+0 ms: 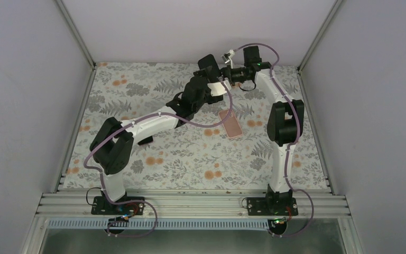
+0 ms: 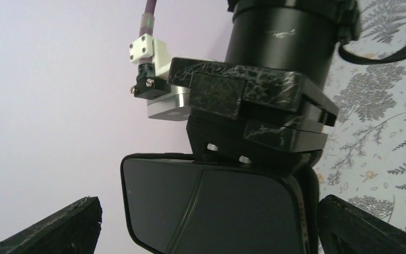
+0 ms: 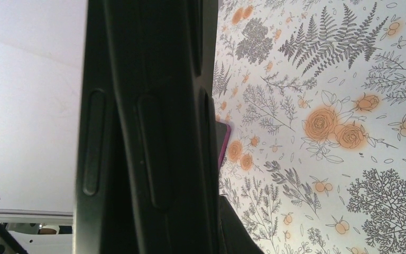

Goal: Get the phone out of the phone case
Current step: Remove the phone case from the phone.

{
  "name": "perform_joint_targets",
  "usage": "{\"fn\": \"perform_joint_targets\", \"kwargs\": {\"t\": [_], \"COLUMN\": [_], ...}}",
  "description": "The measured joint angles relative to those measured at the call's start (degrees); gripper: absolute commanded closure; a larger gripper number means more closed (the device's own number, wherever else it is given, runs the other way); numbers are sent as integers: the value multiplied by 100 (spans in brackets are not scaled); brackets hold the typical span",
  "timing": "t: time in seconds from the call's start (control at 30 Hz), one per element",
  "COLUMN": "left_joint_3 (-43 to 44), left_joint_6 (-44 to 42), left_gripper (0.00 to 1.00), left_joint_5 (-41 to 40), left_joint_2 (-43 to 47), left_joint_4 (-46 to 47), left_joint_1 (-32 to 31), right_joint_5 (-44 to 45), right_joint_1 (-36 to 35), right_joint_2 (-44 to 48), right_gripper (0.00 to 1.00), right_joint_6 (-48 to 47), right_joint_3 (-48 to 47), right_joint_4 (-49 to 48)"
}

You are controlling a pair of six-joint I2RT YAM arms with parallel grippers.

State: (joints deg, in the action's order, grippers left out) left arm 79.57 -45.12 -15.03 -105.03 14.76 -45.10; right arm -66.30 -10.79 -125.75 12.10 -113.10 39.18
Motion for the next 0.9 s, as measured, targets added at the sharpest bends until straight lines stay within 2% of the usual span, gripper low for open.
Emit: {"fn": "perform_joint_targets", "kwargs": {"t": [0.3,0.47,0.57,0.77,0.9], "left_joint_3": [179,116,-118,-555,-551], "left_joint_6": [105,-2,-420,-1923,-2562], "left_gripper": [0,7,13,26,44], "left_joint_5": [-387,-809,-1233,-1952,-2050], "left_joint_2": [-282,-415,-531,-1274,-1692], "left_joint_4": [146,592,1381,4144,5191], "left_joint_1": [17,-76,-214,-452,-492], "right_joint_5": [-28,-2,-15,-85,-210], "right_joint_1": [4,28,37,37,35], "right_joint_2": [0,13,31,46,46], "right_gripper": [97,97,97,97,97], "right_joint_6": [15,114,199,267,278], "right_joint_3": [55,140,151,157,216], "right_joint_4": [-146,-382,-496,-632,-758]}}
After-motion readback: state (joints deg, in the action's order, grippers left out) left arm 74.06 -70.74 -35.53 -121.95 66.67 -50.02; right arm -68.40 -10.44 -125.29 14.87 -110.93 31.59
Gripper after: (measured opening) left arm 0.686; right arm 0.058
